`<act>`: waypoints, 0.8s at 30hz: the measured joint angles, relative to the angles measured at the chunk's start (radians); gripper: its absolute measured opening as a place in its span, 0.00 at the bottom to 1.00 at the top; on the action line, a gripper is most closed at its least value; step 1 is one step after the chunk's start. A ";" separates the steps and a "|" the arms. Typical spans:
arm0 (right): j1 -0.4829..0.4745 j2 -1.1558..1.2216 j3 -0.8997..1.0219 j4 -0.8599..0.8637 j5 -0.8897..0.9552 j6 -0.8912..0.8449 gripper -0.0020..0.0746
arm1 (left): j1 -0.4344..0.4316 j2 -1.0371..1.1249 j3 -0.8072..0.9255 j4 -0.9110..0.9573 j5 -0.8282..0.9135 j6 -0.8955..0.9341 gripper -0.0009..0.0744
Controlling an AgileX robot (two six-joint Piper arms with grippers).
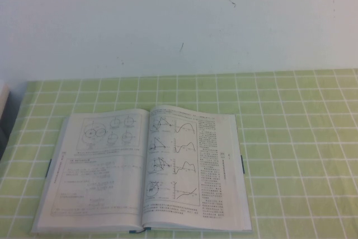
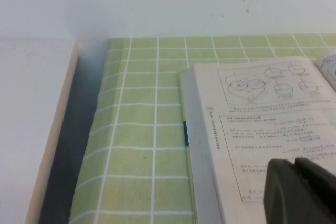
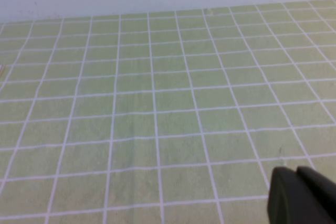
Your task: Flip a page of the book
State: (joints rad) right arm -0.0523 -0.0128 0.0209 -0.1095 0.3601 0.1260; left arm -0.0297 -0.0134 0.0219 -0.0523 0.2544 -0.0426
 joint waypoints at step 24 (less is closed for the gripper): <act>0.000 0.000 0.008 -0.004 -0.559 -0.060 0.02 | 0.000 0.000 0.000 0.000 -0.422 0.000 0.01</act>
State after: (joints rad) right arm -0.0523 -0.0128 0.0291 -0.1133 -0.1986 0.0655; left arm -0.0297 -0.0134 0.0219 -0.0523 -0.1675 -0.0426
